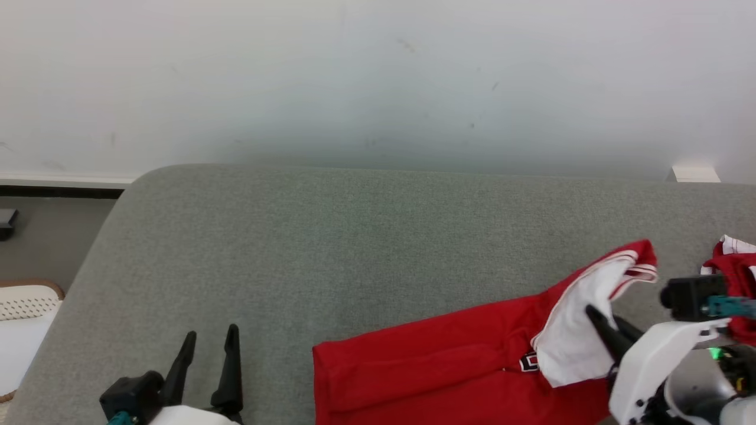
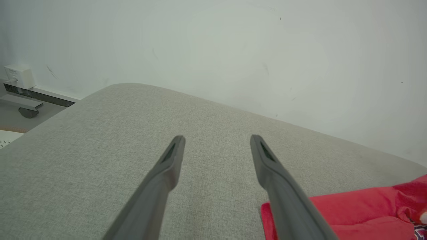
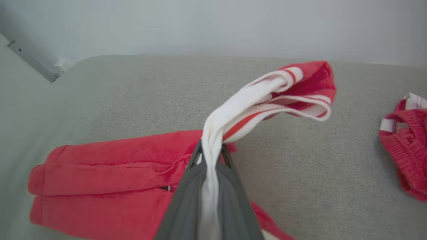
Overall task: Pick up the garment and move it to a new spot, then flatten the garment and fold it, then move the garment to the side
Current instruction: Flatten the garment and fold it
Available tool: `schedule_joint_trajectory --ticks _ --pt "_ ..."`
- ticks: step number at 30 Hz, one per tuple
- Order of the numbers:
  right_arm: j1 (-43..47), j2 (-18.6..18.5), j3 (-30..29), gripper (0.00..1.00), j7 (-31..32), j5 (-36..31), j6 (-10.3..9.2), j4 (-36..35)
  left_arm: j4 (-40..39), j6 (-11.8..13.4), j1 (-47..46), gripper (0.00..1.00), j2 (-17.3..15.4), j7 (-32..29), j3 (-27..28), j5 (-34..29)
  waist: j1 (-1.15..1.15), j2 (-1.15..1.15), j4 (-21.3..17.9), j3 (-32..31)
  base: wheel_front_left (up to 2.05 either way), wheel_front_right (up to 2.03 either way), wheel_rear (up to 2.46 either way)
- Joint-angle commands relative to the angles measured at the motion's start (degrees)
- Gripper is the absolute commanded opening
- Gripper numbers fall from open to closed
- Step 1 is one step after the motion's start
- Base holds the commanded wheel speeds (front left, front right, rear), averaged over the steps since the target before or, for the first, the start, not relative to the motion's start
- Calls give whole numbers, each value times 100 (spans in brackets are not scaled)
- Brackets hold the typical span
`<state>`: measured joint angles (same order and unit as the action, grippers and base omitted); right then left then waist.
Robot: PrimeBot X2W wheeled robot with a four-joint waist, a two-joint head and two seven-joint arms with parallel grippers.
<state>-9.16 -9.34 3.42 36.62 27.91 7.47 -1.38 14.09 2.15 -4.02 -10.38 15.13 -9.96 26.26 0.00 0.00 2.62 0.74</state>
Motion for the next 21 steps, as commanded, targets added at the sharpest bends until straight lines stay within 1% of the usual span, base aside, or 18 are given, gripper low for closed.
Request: schedule_joint_trajectory --ticks 1,4,8,16,21 --pt "104 57 144 0 77 -7 1 -149 19 -24 76 100 1 -3 18 -18 0 0 30 -7 0 0 0" --pt "157 278 634 0 337 46 2 -392 62 -43 60 100 18 -3 59 -5 0 0 81 4 0 0 0" --pt "-48 475 1185 0 433 118 2 -258 137 -98 -52 100 79 -3 45 5 0 0 230 55 0 0 0" --pt "-677 639 2101 0 330 510 2 722 326 -199 -170 100 182 -4 48 -5 0 0 548 186 0 0 0" --pt "-1085 639 2639 0 13 971 2 1310 435 -269 -255 100 219 -3 58 -64 0 0 742 241 0 0 0"
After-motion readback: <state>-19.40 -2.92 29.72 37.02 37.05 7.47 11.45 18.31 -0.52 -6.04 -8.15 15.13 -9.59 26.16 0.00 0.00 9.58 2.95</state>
